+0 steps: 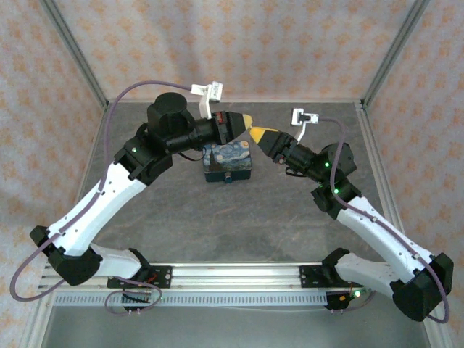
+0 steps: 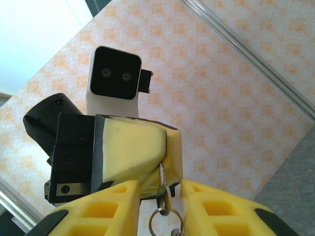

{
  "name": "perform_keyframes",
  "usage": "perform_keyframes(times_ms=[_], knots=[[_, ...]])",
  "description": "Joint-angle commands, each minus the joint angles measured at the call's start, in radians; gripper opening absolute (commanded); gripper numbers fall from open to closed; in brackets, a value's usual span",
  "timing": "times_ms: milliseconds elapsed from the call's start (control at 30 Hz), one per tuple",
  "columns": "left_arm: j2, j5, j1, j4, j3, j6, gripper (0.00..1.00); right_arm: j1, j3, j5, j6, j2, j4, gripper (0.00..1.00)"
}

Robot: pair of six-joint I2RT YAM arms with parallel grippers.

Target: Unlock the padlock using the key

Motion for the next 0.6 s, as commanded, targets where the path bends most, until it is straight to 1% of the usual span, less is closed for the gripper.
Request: perform_keyframes(times_ms=[0, 33, 100, 233, 367, 567], knots=[[-0.032, -0.026, -0.005, 0.04, -0.004, 0.018, 0.0, 0.005, 0.019, -0.005, -0.011, -0.008, 0.027, 0.27], [-0.033, -0.026, -0.005, 0.04, -0.004, 0.019, 0.0, 0.005, 0.019, -0.007, -0.012, -0.008, 0.027, 0.26], [-0.032, -0.028, -0.005, 0.039, -0.004, 0.019, 0.0, 0.005, 0.021, -0.01, -0.012, -0.008, 0.023, 0.19], [-0.031, -0.027, -0.005, 0.043, -0.006, 0.015, 0.0, 0.005, 0.026, -0.012, -0.014, -0.006, 0.021, 0.16], [-0.032, -0.019, -0.005, 0.053, -0.011, 0.008, 0.0, 0.005, 0.032, -0.003, -0.022, -0.005, 0.01, 0.0], [-0.051, -0.031, -0.005, 0.059, -0.027, 0.011, 0.0, 0.004, 0.032, 0.05, -0.056, -0.021, -0.044, 0.0]])
